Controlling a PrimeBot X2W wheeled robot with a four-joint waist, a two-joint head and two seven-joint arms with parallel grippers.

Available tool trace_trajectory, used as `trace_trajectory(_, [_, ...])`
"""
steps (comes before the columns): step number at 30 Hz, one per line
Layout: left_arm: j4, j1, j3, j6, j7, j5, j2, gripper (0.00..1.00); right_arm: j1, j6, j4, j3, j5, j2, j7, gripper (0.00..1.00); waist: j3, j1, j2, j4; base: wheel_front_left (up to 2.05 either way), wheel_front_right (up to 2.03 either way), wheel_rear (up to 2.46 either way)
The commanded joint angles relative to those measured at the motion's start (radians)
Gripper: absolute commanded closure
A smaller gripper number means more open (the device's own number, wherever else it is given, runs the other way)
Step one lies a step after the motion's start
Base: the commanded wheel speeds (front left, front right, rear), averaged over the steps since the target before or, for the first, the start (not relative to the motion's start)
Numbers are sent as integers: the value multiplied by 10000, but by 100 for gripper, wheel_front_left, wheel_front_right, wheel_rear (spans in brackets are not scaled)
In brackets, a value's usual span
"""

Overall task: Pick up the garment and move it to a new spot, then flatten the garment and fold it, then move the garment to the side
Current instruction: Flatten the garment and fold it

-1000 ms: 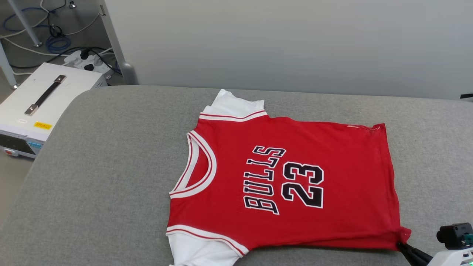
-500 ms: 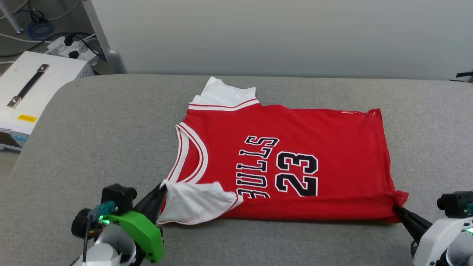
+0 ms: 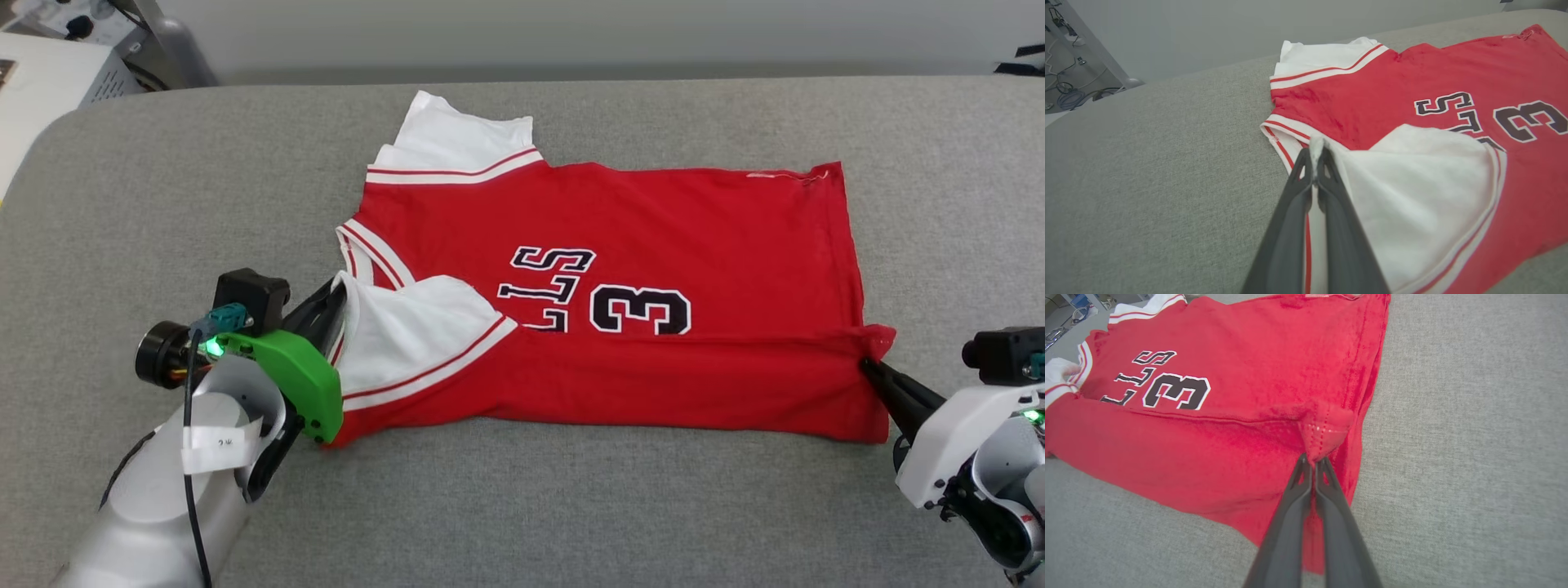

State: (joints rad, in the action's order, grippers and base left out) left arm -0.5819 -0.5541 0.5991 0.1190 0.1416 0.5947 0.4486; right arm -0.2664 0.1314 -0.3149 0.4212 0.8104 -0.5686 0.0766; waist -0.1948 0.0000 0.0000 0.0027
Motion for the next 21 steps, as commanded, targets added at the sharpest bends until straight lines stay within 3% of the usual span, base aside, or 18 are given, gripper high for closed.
trace_trajectory(1, [-349, -399, 100, 50, 158, -64, -136, 100, -292, -7, -142, -9, -112, 81, 38, 100, -523, 0, 0, -143, 0, 0, 0])
trace_trajectory(9, [-2321, -1346, 835, 111, 435, 230, -618, 100, -1148, -7, -979, 325, -272, 378, 75, 100, -1092, 0, 0, -188, 0, 0, 0])
trace_trajectory(16, [-2972, -1477, 1794, 115, 699, 938, -726, 100, -1374, -7, -1495, 693, -285, 513, -75, 100, -1070, 0, 0, -168, 0, 0, 0])
trace_trajectory(17, [-2991, -1471, 1925, 115, 735, 1094, -707, 100, -1367, -7, -1516, 725, -313, 499, -179, 67, -1000, 0, 0, -153, 0, 0, 0])
trace_trajectory(18, [-2999, -1470, 2017, 115, 757, 1226, -678, 86, -1353, -7, -1517, 749, -336, 483, -258, 53, -927, 0, 0, -134, 0, 0, 0])
trace_trajectory(19, [-2999, -1486, 2129, 115, 776, 1373, -611, 0, -1320, -7, -1485, 753, -318, 481, -347, 0, -835, 0, 0, -111, 0, 0, 0])
trace_trajectory(21, [-2926, -1577, 2265, 115, 861, 1582, -450, 0, -1240, -7, -1380, 670, -289, 454, -540, 0, -644, 0, 0, -63, 0, 0, 0])
